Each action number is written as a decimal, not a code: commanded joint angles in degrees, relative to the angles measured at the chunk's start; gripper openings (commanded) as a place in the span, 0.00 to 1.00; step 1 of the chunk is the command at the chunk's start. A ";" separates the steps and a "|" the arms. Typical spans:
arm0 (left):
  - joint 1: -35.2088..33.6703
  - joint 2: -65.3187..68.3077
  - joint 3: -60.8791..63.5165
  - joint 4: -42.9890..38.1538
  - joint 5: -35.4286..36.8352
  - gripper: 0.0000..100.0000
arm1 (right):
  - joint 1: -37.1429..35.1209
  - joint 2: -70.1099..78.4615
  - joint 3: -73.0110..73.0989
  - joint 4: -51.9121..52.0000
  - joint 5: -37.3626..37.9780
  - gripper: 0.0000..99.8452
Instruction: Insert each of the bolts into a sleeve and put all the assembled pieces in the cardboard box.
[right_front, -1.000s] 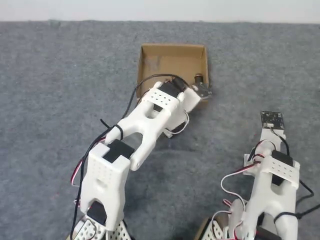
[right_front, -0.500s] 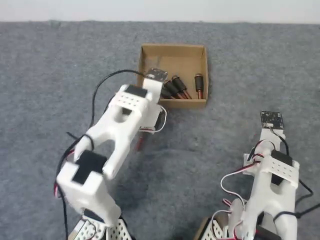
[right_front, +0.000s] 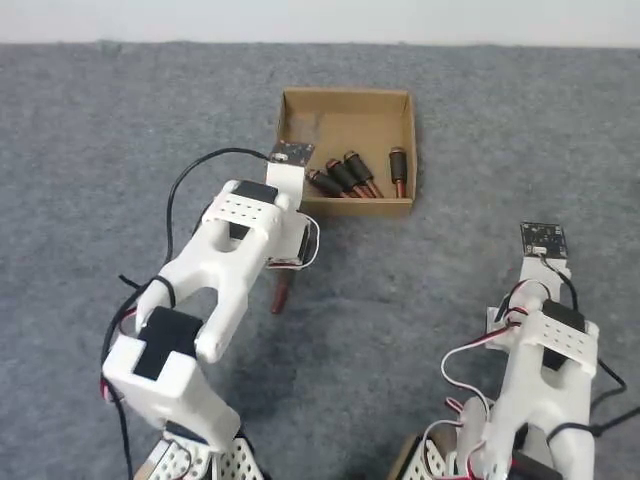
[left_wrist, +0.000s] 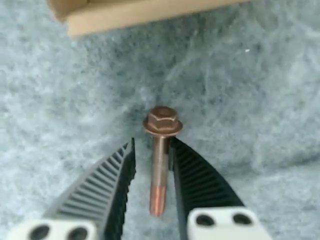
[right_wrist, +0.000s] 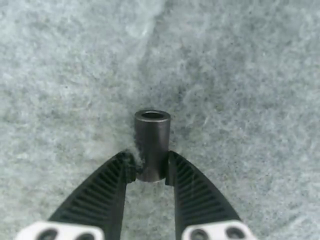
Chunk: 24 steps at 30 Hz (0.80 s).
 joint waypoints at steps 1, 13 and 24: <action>-0.09 0.53 -2.07 -1.32 0.18 0.10 | -0.75 -1.54 -0.18 -0.66 0.70 0.01; -0.09 13.36 -15.69 5.63 0.18 0.03 | -0.75 -1.54 -0.18 -0.75 0.70 0.01; -1.05 11.08 -13.67 5.54 0.00 0.01 | -0.75 -1.63 -0.18 -0.92 0.70 0.01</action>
